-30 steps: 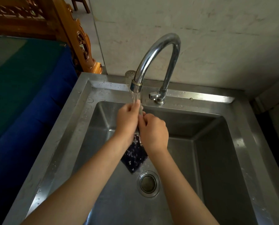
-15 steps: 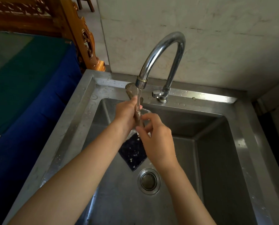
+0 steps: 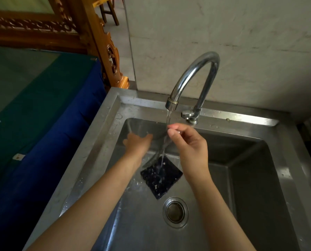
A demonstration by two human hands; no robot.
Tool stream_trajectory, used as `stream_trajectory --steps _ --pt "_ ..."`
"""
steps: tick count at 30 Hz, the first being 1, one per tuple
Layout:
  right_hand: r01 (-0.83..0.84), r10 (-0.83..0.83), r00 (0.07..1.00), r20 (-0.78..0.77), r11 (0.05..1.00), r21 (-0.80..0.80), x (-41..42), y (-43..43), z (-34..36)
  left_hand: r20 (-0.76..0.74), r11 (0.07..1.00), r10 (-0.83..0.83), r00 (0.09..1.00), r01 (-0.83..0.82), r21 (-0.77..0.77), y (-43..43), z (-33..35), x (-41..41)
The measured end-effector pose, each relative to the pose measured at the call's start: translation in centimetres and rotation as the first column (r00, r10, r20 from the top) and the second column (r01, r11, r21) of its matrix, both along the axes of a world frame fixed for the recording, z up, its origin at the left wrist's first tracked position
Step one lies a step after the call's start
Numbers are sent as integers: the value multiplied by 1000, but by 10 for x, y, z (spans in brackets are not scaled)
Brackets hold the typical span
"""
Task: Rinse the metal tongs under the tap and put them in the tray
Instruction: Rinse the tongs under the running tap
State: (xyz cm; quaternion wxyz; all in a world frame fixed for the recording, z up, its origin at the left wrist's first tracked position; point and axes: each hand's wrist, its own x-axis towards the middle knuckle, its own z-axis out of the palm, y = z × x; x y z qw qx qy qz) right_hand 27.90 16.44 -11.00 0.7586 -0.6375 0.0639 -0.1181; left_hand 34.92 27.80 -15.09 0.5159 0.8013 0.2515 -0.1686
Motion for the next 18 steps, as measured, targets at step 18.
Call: stream_trajectory --steps 18 --pt "-12 -22 995 -102 947 -322 72 8 -10 520 822 -240 820 457 -340 -8 -17 -36"
